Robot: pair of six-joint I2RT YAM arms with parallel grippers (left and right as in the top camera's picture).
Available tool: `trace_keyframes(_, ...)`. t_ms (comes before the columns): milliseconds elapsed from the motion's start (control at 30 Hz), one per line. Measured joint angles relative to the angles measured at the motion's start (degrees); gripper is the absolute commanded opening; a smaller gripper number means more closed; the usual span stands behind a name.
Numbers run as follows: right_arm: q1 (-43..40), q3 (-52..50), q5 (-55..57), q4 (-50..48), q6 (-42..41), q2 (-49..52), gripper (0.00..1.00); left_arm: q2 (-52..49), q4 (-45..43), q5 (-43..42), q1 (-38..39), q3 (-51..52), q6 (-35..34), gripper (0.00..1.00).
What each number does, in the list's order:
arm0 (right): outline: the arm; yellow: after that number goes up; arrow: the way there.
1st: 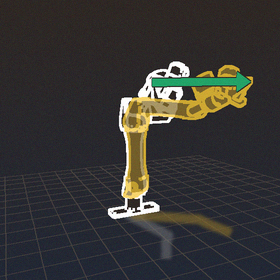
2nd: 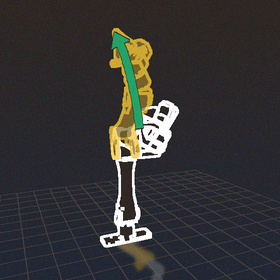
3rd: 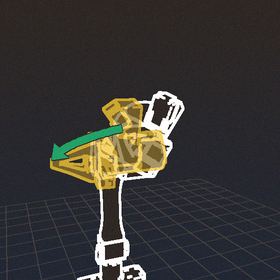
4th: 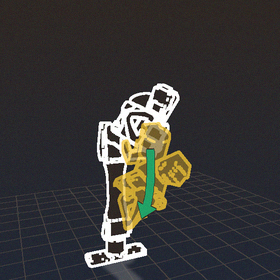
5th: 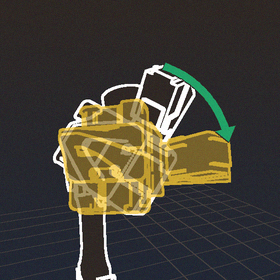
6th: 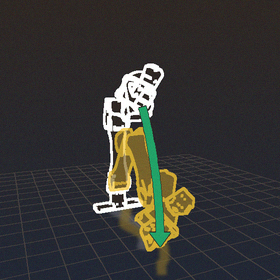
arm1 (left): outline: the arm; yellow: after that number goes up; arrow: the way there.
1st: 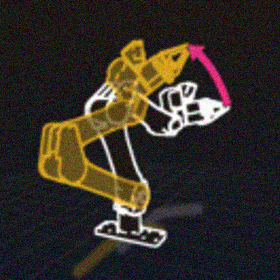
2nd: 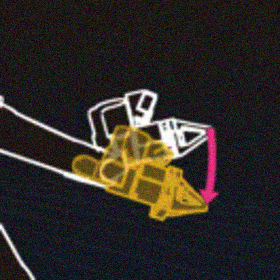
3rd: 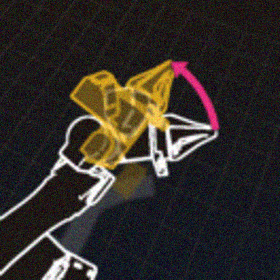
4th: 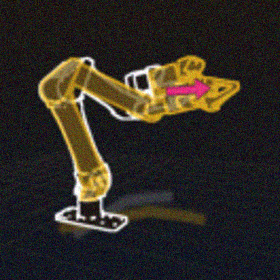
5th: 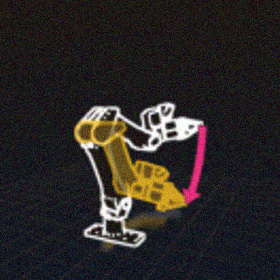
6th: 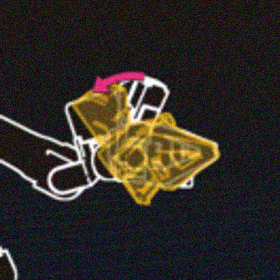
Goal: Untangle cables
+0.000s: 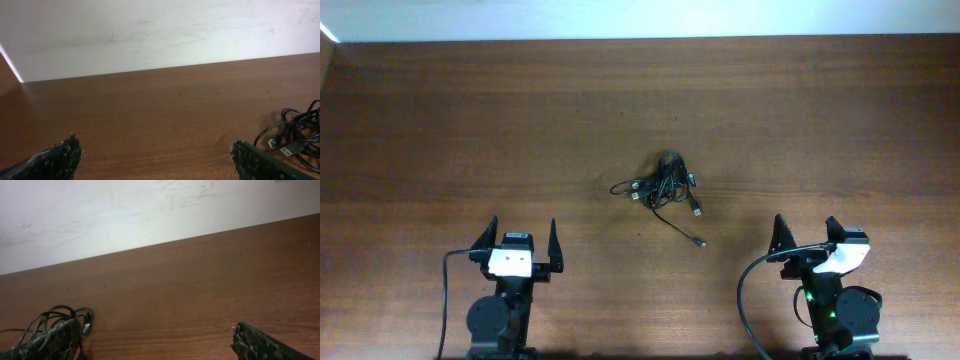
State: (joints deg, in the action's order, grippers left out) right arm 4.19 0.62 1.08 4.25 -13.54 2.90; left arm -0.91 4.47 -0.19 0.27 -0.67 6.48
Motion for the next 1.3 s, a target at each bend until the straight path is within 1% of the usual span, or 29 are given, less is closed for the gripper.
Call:
trace_keyframes(300, 0.0, 0.0, 0.0, -0.02, 0.0, 0.0, 0.98, 0.0, -0.37, -0.35, 0.0, 0.0, 0.0, 0.99)
trace_keyframes(400, 0.0, 0.0, 0.0, 0.0, 0.0, 0.0, 0.99, 0.0, -1.9, -5.42, 0.04, -0.02, -0.02, 0.99)
trace_keyframes(500, 0.0, 0.0, 0.0, 0.0, -0.02, 0.04, 0.99, -1.6, 2.25, -7.78, 0.04, -3.19, -1.31, 0.99)
trace_keyframes(600, 0.0, 0.0, 0.0, 0.0, -0.02, 0.28, 0.99, -9.88, 3.45, -8.94, 0.04, -13.25, -1.84, 0.99)
trace_keyframes(800, 0.0, 0.0, 0.0, 0.02, -0.02, 0.42, 0.99, -38.51, 3.21, -10.34, 0.11, -36.37, -2.23, 0.99)
trace_keyframes(900, 0.0, 0.0, -0.31, 0.02, -0.02, 0.42, 0.99, -50.34, 6.03, -13.25, 0.09, -44.41, -2.34, 0.99)
trace_keyframes(933, 0.0, 0.0, -0.96, 0.0, -0.02, 0.31, 0.99, -51.71, 6.05, -13.57, 0.11, -45.18, -2.45, 0.99)
trace_keyframes(967, 0.0, 0.0, -1.88, -0.04, -0.02, 0.31, 0.99, -57.51, 7.87, -16.46, 0.11, -48.5, -2.45, 0.99)
trace_keyframes(1067, 0.0, 0.63, -5.77, 1.14, 0.0, 0.31, 0.99, -61.53, 7.85, -21.4, 0.09, -49.7, -2.45, 0.99)
trace_keyframes(1133, 0.0, 4.61, -7.67, 8.22, -0.04, 1.42, 0.99, -62.01, 8.2, -23.63, 0.11, -49.7, -2.45, 0.99)
trace_keyframes(1200, 0.0, 11.04, -8.76, 14.97, -0.02, 4.74, 0.99, -62.01, 8.63, -24.39, 0.09, -49.77, -2.47, 0.99)
trace_keyframes(1267, 0.0, 22.97, -9.55, 23.63, -0.07, 11.89, 0.99, -62.88, 12.55, -24.9, 0.11, -51.08, -2.75, 0.99)
trace_keyframes(1300, 0.0, 28.65, -9.84, 26.73, -0.04, 15.98, 0.99, -64.0, 16.55, -24.92, 0.11, -53.11, -2.84, 0.99)
